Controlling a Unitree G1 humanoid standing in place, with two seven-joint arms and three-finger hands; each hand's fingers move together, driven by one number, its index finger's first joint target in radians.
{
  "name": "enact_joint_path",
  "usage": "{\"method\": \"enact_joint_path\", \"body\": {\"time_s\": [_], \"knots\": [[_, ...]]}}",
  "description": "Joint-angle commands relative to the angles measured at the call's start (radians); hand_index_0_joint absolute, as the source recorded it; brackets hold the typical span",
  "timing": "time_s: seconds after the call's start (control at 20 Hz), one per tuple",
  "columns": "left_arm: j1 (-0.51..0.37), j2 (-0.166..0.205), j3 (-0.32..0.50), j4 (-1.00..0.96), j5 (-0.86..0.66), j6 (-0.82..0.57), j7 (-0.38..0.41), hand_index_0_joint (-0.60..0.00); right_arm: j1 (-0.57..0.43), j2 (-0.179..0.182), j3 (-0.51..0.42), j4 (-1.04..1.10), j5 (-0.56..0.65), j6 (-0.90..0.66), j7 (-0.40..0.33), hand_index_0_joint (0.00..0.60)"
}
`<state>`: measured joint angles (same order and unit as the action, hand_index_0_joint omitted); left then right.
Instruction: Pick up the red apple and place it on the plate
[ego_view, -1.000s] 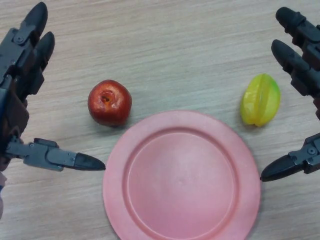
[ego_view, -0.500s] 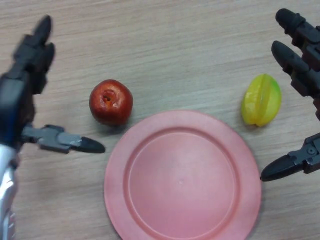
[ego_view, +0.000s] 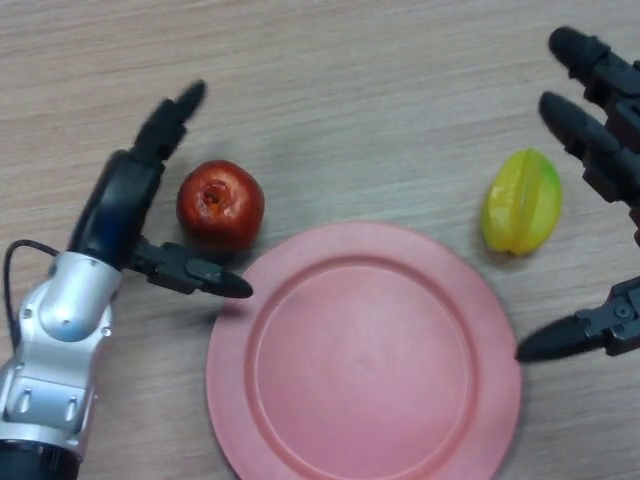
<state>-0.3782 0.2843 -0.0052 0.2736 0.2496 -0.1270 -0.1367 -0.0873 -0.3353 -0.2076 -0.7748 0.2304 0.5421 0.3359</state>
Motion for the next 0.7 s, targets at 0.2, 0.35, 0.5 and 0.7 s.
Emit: {"method": "enact_joint_path", "body": {"time_s": [0.2, 0.35, 0.5, 0.7], "knots": [[-0.048, 0.019, 0.053, -0.037, 0.033, -0.118, 0.059, -0.600, 0.006, -0.014, -0.116, -0.107, 0.077, -0.104, -0.021, 0.600], [0.027, 0.028, 0.074, -0.247, -0.021, -0.101, 0.054, -0.600, 0.004, -0.022, -0.135, -0.120, 0.100, -0.085, -0.021, 0.600], [0.160, 0.011, 0.056, -0.466, -0.006, -0.067, -0.018, -0.600, 0.007, -0.022, -0.131, -0.120, 0.099, -0.089, -0.026, 0.600], [0.355, -0.042, -0.002, -0.651, -0.025, -0.031, -0.088, -0.600, -0.003, -0.024, -0.125, -0.119, 0.092, -0.083, -0.031, 0.550]]}}
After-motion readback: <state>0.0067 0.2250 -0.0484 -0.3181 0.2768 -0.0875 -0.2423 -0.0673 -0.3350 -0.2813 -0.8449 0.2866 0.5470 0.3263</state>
